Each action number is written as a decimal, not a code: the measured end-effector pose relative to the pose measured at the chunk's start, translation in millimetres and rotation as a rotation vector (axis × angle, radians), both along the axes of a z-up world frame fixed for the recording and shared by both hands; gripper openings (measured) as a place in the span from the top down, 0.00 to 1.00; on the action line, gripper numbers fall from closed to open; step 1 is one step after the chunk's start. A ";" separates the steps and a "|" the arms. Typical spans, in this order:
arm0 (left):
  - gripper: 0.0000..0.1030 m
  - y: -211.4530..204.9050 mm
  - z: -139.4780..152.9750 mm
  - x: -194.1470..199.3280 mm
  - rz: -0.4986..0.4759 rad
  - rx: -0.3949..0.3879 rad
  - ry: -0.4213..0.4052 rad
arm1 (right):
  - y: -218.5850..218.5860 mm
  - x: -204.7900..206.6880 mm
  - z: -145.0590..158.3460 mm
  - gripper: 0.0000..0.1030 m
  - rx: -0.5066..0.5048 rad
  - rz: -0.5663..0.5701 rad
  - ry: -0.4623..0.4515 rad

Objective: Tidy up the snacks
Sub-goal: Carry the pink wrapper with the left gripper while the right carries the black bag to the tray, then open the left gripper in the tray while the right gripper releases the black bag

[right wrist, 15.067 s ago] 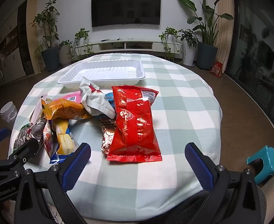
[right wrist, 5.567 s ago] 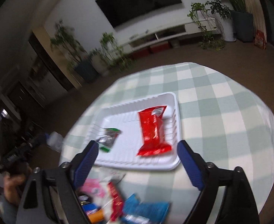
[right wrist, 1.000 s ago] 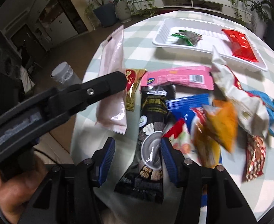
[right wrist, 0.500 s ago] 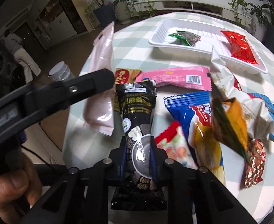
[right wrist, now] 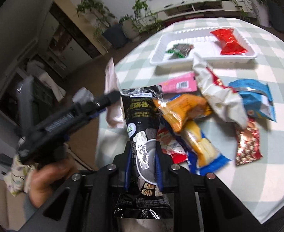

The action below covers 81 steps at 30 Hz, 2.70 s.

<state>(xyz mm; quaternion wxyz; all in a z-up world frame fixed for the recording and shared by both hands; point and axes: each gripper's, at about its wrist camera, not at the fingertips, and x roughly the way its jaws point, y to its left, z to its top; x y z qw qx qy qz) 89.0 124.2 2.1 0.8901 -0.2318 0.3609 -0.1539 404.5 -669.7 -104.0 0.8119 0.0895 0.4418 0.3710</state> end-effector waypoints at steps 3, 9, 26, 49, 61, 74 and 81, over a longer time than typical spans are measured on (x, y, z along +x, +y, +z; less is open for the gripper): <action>0.75 -2.8 -0.8 2.4 -0.003 0.008 0.008 | -22.6 -0.9 13.2 0.78 0.066 -0.026 -0.009; 0.75 -3.7 -2.1 8.5 -0.012 -0.021 0.030 | -86.3 25.4 29.8 0.78 0.167 -0.175 -0.022; 0.75 -16.6 86.4 142.4 -0.096 0.166 0.018 | -142.4 145.3 99.6 0.78 0.212 -0.438 -0.207; 0.74 -50.6 -16.2 303.0 -0.134 0.283 0.224 | 37.0 279.8 11.7 0.78 -0.190 -0.161 -0.066; 0.71 -47.6 -34.9 309.6 -0.129 0.314 0.256 | 51.6 288.7 -19.8 0.76 -0.281 -0.159 -0.016; 0.24 -54.5 -14.9 298.9 -0.120 0.307 0.204 | 47.8 284.1 -10.4 0.50 -0.281 -0.169 -0.041; 0.07 -41.4 32.5 267.2 -0.084 0.269 0.124 | 22.5 267.0 31.3 0.30 -0.218 -0.196 -0.097</action>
